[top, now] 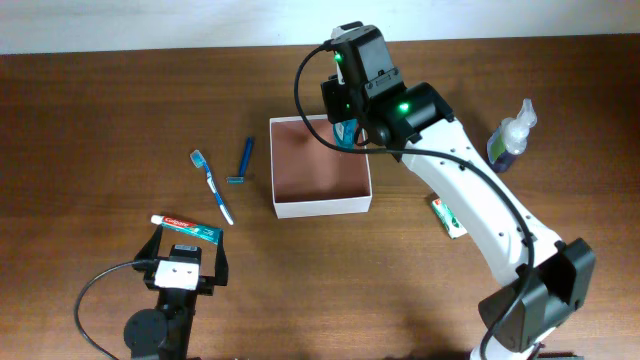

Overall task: Pack container
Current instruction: 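Lift the mouthwash bottle with the right gripper and lower it into the box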

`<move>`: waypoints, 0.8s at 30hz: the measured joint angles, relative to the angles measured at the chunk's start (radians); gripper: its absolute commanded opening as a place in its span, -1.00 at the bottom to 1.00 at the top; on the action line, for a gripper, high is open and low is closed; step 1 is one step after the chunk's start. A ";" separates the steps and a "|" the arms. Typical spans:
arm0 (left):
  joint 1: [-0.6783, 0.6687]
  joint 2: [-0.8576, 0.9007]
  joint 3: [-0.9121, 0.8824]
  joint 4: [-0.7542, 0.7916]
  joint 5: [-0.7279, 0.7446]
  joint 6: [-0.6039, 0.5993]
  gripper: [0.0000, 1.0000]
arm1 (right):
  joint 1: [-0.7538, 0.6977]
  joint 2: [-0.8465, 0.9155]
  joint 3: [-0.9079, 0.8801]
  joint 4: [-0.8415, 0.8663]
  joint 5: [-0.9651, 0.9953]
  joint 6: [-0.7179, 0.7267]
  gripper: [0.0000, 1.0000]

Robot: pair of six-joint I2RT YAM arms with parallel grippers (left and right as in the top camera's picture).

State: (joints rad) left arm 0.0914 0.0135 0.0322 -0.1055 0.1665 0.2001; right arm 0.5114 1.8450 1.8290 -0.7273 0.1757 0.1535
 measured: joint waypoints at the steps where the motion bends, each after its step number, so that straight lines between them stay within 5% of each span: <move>1: 0.000 0.000 0.000 0.000 0.000 0.000 1.00 | 0.000 0.006 0.000 0.003 0.000 0.001 -0.60; 24: 0.000 0.000 0.000 0.000 0.000 0.000 0.99 | 0.000 0.120 0.000 0.017 0.069 0.001 -0.60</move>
State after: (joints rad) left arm 0.0914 0.0135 0.0322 -0.1059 0.1665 0.2001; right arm 0.5114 1.9648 1.8290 -0.7101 0.2451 0.1543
